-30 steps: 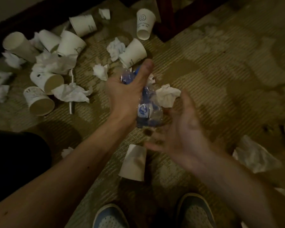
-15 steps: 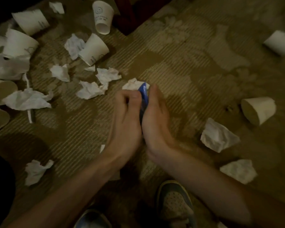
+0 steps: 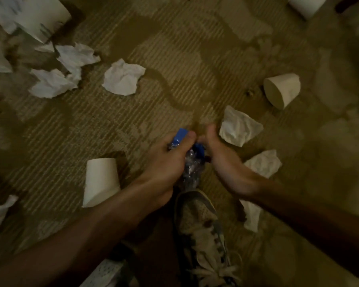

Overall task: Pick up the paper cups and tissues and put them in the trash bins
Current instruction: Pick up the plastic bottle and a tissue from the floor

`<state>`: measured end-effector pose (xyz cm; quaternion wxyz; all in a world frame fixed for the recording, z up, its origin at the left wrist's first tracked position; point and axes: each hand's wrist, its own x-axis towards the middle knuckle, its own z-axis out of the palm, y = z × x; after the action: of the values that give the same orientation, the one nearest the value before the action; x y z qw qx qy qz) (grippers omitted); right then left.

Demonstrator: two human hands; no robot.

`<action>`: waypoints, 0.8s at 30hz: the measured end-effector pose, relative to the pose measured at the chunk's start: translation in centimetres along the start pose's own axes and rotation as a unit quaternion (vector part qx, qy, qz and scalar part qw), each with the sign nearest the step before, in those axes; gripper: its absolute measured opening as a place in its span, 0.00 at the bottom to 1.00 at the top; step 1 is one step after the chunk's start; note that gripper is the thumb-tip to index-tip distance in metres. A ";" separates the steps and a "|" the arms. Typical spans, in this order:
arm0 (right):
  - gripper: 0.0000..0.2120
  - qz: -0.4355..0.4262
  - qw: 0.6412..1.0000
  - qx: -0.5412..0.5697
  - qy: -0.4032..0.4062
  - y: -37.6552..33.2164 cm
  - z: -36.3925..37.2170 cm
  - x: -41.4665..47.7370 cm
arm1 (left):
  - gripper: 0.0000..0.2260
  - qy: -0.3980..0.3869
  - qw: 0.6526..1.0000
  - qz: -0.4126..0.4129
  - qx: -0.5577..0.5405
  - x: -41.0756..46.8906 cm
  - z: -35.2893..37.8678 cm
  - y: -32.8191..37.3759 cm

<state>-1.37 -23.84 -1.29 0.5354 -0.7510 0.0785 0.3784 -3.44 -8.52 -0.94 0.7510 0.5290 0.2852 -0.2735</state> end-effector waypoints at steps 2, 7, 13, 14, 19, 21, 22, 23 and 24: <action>0.27 -0.010 0.999 -0.014 0.032 0.9 -0.4 -1.0 | 0.09 -0.016 0.999 -0.005 0.033 0.1 0.5 -1.2; 0.13 -0.047 0.960 -0.216 0.171 5.6 -2.2 -5.1 | 0.09 -0.063 0.993 0.035 0.093 0.3 1.1 -2.2; 0.27 0.092 0.868 -0.475 0.109 12.8 -2.2 -7.2 | 0.09 -0.099 0.989 0.032 0.101 0.5 1.4 -2.3; 0.23 0.090 0.872 -0.470 0.102 13.2 -2.2 -7.1 | 0.08 -0.102 0.990 0.027 0.098 0.5 1.4 -2.3; 0.08 -0.067 0.901 -0.391 0.176 11.9 -3.3 -6.0 | 0.09 -0.111 0.989 0.008 0.094 0.2 1.2 -2.2; 0.07 -0.096 0.885 -0.385 0.245 10.6 -4.6 -5.2 | 0.09 -0.102 0.991 0.008 0.091 0.3 1.1 -1.7; 0.07 -0.107 0.876 -0.379 0.278 10.1 -5.3 -4.9 | 0.09 -0.096 0.991 0.015 0.091 0.4 1.0 -1.5; 0.06 -0.115 0.868 -0.374 0.306 9.8 -5.8 -4.5 | 0.10 -0.092 0.991 0.026 0.094 0.5 1.0 -1.2; 0.07 -0.113 0.860 -0.378 0.323 9.8 -6.4 -4.1 | 0.10 -0.088 0.991 0.037 0.097 0.6 0.9 -1.0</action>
<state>-6.33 -34.60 -5.02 0.1936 -0.9796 0.0126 0.0526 -3.63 -9.75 -1.76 0.7278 0.5838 0.1701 -0.3172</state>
